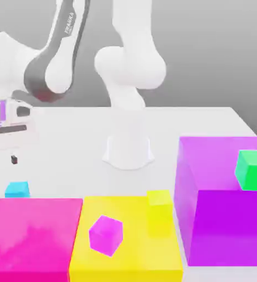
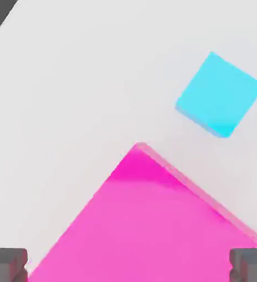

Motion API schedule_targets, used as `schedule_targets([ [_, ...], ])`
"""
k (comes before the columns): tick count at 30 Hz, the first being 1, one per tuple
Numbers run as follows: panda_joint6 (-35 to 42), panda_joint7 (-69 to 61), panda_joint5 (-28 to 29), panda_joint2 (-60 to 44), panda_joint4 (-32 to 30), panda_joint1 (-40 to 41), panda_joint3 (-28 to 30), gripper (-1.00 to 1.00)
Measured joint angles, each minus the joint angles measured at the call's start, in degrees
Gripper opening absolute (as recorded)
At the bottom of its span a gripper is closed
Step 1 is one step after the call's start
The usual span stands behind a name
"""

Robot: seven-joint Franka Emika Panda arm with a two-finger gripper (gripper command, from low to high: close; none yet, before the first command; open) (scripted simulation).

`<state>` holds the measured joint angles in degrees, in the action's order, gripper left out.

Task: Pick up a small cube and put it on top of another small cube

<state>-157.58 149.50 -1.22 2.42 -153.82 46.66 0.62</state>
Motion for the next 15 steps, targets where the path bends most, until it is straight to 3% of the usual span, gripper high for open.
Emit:
schedule_targets([
  [6, -4.0, 14.6, 0.3, -6.5, -2.9, 3.7, 2.5, 0.00],
  [12, -13.4, 15.0, -1.7, -18.2, -1.4, 4.9, 1.2, 0.00],
  [13, -14.6, 14.8, -1.9, -19.7, -1.1, 5.2, 0.9, -1.00],
  [15, -14.6, 14.8, -1.9, -19.7, -1.1, 5.2, 0.9, -1.00],
])
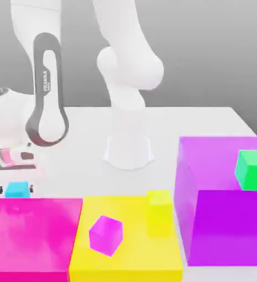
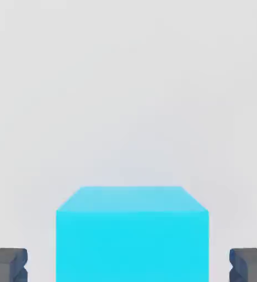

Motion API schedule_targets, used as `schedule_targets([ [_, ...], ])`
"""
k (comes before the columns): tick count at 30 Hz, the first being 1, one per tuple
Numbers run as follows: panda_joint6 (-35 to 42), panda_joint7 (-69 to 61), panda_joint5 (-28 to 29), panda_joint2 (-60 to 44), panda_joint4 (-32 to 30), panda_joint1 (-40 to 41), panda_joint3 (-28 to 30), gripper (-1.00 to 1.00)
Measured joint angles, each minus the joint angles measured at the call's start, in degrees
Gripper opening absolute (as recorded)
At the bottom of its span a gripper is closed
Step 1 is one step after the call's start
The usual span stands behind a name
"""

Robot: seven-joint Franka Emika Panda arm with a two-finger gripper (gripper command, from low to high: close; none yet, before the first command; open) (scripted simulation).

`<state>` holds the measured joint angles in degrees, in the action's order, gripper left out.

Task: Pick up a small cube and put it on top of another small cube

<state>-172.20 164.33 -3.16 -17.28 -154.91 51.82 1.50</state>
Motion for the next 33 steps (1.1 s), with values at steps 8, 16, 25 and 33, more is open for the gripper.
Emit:
schedule_targets([
  [8, 3.9, 0.7, 0.9, 4.9, -0.9, -0.6, 0.8, -1.00],
  [16, 16.3, -8.2, -1.6, 19.3, -2.4, -12.2, -4.4, -1.00],
  [25, 28.3, -26.4, -6.1, 32.4, -2.9, -31.6, -14.6, -1.00],
  [33, 27.9, -35.1, -5.9, 33.1, -4.5, -42.9, -22.4, -1.00],
])
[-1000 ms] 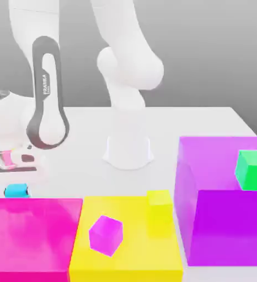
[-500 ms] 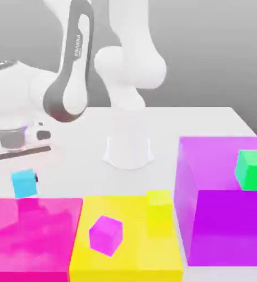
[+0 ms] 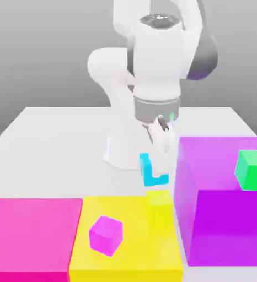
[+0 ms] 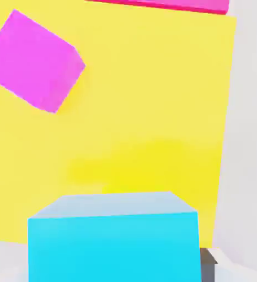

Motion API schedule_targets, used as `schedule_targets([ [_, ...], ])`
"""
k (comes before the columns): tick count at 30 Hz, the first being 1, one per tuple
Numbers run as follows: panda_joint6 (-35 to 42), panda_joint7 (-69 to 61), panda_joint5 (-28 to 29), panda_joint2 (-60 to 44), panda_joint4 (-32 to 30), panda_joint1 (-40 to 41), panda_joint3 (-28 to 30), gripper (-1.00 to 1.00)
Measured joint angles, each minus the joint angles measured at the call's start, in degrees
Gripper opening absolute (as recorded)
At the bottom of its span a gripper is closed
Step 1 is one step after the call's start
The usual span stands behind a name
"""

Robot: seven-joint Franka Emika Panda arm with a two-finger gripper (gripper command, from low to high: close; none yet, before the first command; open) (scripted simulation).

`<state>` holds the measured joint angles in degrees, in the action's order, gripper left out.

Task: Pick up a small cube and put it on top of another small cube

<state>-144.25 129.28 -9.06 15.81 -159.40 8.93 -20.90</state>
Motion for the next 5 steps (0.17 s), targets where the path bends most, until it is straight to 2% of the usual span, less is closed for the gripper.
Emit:
schedule_targets([
  [2, -4.4, 0.6, 0.8, -3.6, -0.9, 0.3, -0.7, -1.00],
  [3, -5.8, 0.8, 1.1, -4.8, -1.1, 0.4, -0.9, 1.00],
  [5, -5.8, 0.8, 1.1, -4.8, -1.1, 0.4, -0.9, 1.00],
])
